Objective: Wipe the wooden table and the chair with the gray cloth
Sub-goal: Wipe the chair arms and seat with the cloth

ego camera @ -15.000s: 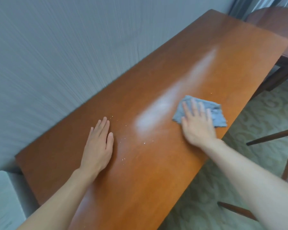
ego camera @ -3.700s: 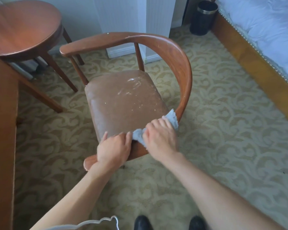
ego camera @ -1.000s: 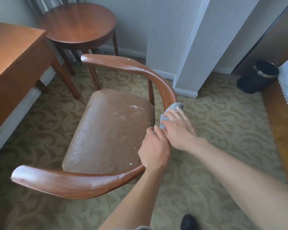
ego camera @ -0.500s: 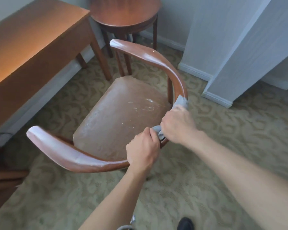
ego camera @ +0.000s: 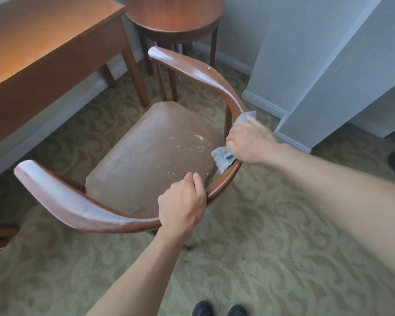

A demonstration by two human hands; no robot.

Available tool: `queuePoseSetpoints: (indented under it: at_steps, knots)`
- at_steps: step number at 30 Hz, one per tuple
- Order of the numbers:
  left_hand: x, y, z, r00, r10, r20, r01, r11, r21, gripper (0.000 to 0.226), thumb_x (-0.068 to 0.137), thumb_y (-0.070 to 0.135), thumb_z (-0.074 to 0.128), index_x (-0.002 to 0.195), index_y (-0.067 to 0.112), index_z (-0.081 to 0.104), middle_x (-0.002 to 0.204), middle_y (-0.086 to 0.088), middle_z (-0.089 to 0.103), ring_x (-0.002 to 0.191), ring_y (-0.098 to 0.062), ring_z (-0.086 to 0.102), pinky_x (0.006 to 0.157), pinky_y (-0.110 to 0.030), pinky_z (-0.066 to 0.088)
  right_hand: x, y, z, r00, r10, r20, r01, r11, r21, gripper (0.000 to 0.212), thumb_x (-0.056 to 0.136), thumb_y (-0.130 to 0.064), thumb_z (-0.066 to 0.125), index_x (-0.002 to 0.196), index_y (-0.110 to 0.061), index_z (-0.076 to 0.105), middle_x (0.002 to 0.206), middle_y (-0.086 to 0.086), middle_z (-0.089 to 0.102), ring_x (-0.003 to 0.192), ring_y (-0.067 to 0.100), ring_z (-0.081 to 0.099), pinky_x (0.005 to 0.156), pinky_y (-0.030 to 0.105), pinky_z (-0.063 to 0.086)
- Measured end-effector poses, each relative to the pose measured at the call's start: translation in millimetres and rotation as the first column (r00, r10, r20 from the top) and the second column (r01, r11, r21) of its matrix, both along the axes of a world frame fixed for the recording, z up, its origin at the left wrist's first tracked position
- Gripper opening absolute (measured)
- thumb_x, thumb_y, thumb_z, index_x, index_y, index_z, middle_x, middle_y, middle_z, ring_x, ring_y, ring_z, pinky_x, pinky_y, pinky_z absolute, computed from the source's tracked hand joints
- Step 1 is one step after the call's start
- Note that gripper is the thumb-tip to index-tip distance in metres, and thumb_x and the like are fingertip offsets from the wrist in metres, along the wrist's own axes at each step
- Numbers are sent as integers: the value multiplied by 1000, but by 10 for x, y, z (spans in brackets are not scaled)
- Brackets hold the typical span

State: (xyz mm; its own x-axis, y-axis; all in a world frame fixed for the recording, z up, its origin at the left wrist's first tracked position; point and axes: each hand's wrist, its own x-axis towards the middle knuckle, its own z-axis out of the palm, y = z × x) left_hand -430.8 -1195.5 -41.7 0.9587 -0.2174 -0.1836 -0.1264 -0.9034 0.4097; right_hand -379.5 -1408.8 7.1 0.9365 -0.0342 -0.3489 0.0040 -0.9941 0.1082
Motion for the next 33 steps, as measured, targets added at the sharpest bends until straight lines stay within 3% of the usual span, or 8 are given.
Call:
queuePoseSetpoints:
  at_steps: [4,10,17,20,23,26,30,33]
  knots:
    - [12,-5,-22,1000,8,18,-8,1000,-11,35,95,40,19,75,23,42,61,1,43,63,-34,46,61,-38,34,267,-117,-10,993,-87,-81,85,996,-21,50,105,-23,22,132,-16,63,142,4,51,145,24,28,125,51,11]
    - [1,9,-5,1000,18,-8,-18,1000,-16,34,96,39,18,75,24,40,59,4,42,58,-28,45,58,-36,33,-529,491,70,997,67,30,-68,996,50,41,97,-21,35,106,-22,75,110,1,72,111,27,61,110,48,34]
    - [-40,70,30,984,-176,19,173,980,102,14,93,18,32,81,25,30,66,6,40,57,-26,48,47,-31,39,-1157,843,-38,985,-111,132,71,958,277,59,99,-34,10,137,-23,54,147,-2,49,151,23,27,128,39,9]
    - [-27,80,47,979,-200,-25,201,978,58,10,99,23,28,94,25,36,87,4,52,76,-28,61,62,-37,50,-932,576,-45,972,-172,161,115,943,312,52,104,-35,16,137,-26,56,153,-5,44,155,18,17,127,33,-1]
    - [-6,16,97,969,-242,-40,245,965,91,14,100,24,28,105,23,41,99,2,54,89,-29,61,85,-45,47,-695,247,-24,975,-163,151,106,938,331,49,107,-34,22,141,-26,56,161,-5,37,157,15,10,127,31,-3]
    - [40,-271,180,980,-195,-23,197,977,85,17,102,25,30,103,21,47,99,0,57,94,-28,61,101,-50,38,-520,-12,-41,985,-110,129,59,936,346,47,106,-32,25,142,-28,56,163,-6,34,157,13,9,127,30,-2]
    - [245,-1016,232,996,-77,-38,75,995,-66,19,100,18,38,106,11,55,104,-9,57,94,-32,60,83,-44,48,-258,-323,-145,987,-30,156,-38,908,416,44,105,-24,29,130,-19,64,154,-5,43,154,14,16,127,27,4]
    - [591,-1491,189,983,112,-144,-131,983,-130,26,102,16,28,105,11,53,108,-7,54,98,-30,58,81,-44,49,91,-582,-194,985,-49,166,-50,835,548,37,105,-14,32,115,-8,68,138,-2,54,144,11,26,111,7,9]
